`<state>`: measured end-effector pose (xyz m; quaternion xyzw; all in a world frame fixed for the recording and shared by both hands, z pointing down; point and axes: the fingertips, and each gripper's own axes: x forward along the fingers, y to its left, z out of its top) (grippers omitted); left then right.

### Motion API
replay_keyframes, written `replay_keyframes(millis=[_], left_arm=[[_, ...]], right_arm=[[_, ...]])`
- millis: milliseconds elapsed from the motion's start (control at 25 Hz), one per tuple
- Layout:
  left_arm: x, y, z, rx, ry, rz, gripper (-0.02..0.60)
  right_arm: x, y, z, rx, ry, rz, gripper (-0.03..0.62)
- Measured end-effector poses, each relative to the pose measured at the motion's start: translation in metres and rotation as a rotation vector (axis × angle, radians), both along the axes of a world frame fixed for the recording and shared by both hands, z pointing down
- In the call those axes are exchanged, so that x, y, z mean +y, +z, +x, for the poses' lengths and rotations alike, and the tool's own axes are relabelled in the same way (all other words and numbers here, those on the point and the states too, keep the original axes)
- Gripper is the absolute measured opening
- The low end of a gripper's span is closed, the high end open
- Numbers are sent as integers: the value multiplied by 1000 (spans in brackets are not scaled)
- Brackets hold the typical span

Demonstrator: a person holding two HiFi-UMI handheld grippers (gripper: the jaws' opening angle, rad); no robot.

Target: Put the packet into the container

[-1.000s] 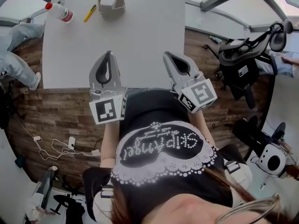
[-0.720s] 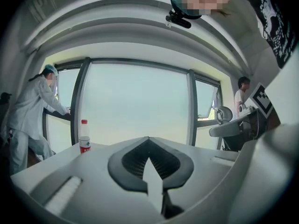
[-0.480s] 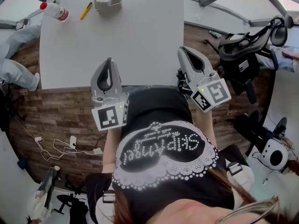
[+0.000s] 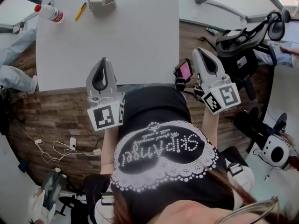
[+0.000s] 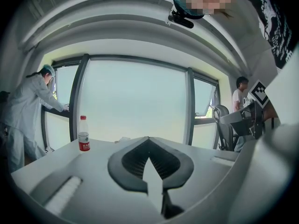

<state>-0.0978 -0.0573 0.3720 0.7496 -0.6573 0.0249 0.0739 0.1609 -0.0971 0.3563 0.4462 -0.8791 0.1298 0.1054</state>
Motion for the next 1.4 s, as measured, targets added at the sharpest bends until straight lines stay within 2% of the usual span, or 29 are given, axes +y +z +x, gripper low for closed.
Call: replay_keyframes(millis=[720, 1400], left_arm=[[2, 0, 3, 4, 6, 0, -6], [-2, -1, 2, 5, 7, -3, -6]], right_arm=[[5, -2, 5, -11, 0, -4, -5], [11, -4, -17, -22, -76, -2, -5]])
